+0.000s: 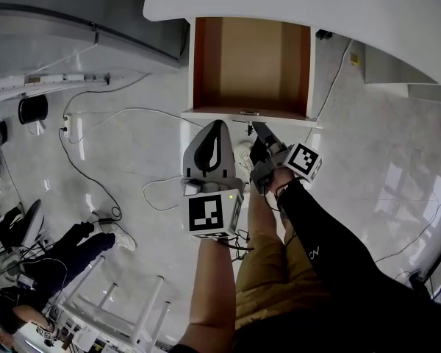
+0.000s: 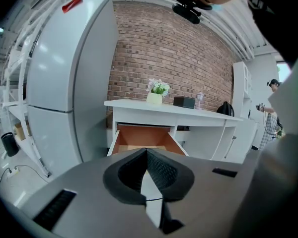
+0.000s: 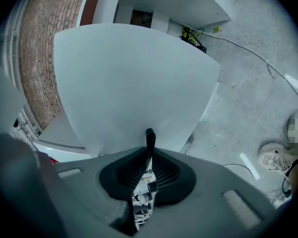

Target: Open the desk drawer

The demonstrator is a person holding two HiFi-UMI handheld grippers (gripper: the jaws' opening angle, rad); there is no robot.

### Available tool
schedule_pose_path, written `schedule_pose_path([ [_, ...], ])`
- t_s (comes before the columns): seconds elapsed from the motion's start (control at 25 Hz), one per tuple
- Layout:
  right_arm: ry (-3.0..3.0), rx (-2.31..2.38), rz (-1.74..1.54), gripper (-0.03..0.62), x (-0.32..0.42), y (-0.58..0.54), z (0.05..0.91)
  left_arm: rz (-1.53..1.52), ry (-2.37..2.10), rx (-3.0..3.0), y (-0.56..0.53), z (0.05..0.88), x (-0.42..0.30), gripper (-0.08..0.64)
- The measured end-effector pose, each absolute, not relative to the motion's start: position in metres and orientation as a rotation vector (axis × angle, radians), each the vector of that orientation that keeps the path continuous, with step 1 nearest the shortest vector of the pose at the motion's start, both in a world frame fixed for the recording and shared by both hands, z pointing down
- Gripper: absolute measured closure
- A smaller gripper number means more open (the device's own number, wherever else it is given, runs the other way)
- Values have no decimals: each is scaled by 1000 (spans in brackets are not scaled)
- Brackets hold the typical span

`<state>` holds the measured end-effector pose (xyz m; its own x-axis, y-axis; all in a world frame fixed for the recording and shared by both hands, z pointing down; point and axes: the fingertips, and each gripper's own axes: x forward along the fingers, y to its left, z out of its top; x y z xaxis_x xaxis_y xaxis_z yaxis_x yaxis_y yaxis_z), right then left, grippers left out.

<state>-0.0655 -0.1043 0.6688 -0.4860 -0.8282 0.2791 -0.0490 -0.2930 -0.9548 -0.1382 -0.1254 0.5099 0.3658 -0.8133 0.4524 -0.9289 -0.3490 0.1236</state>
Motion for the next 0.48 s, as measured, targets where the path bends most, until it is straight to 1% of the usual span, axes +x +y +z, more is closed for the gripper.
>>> schedule_pose_path([
  [0.48, 1390, -1142, -1864, 558, -74, -91, 677, 462, -1498, 2247, -126, 522, -148, 552],
])
